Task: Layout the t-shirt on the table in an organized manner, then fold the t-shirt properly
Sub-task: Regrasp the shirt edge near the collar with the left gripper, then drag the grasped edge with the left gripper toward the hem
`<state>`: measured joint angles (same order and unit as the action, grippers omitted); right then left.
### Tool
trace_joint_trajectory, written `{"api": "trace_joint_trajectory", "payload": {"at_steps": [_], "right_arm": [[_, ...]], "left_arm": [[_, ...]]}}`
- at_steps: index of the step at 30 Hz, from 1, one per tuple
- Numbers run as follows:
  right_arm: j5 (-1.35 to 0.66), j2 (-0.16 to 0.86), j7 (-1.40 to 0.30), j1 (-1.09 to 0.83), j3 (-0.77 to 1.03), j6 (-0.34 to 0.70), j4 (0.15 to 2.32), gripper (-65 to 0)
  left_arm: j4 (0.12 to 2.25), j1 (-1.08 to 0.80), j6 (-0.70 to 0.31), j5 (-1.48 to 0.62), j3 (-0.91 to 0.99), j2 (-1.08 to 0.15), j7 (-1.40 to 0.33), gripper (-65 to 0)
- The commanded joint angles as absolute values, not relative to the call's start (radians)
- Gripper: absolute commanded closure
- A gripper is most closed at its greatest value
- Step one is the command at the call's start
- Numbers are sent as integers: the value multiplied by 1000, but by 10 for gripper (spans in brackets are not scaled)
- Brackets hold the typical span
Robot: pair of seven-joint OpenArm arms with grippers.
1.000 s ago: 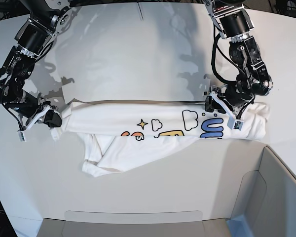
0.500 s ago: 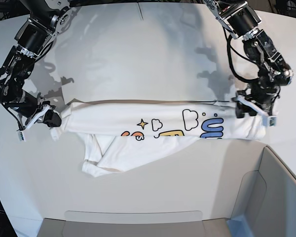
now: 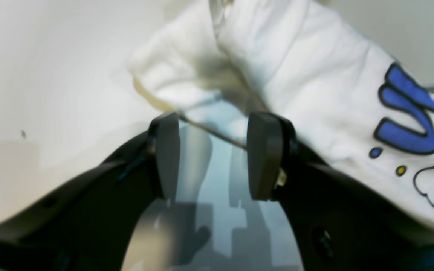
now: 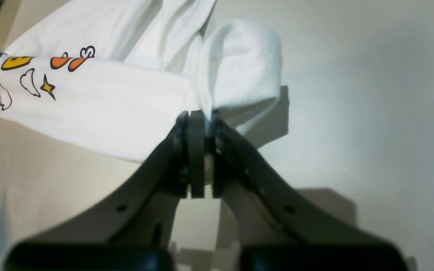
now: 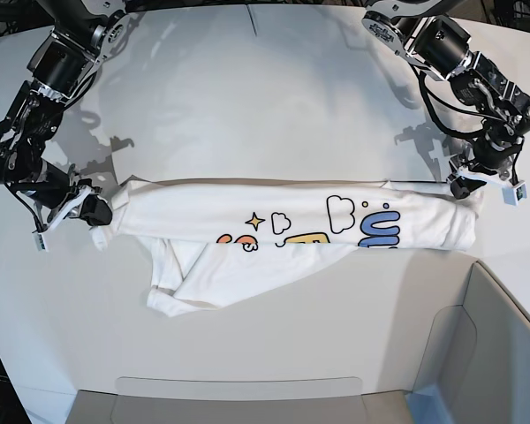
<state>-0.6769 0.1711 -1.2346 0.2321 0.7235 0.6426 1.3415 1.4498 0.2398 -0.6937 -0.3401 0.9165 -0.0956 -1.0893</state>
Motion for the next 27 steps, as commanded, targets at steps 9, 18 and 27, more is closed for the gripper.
{"api": "trace_joint_trajectory", "payload": {"at_steps": [9, 18, 27], "right_arm": [[-696, 189, -1218, 242, 728, 644, 1362, 0], [-697, 189, -1218, 243, 728, 644, 1362, 0], [-696, 189, -1218, 242, 728, 644, 1362, 0]], "left_arm": [[1463, 309, -698, -361, 912, -111, -1063, -298], [1320, 372, -698, -361, 912, -117, -1061, -298], [1322, 378, -698, -361, 914, -113, -1063, -244]]}}
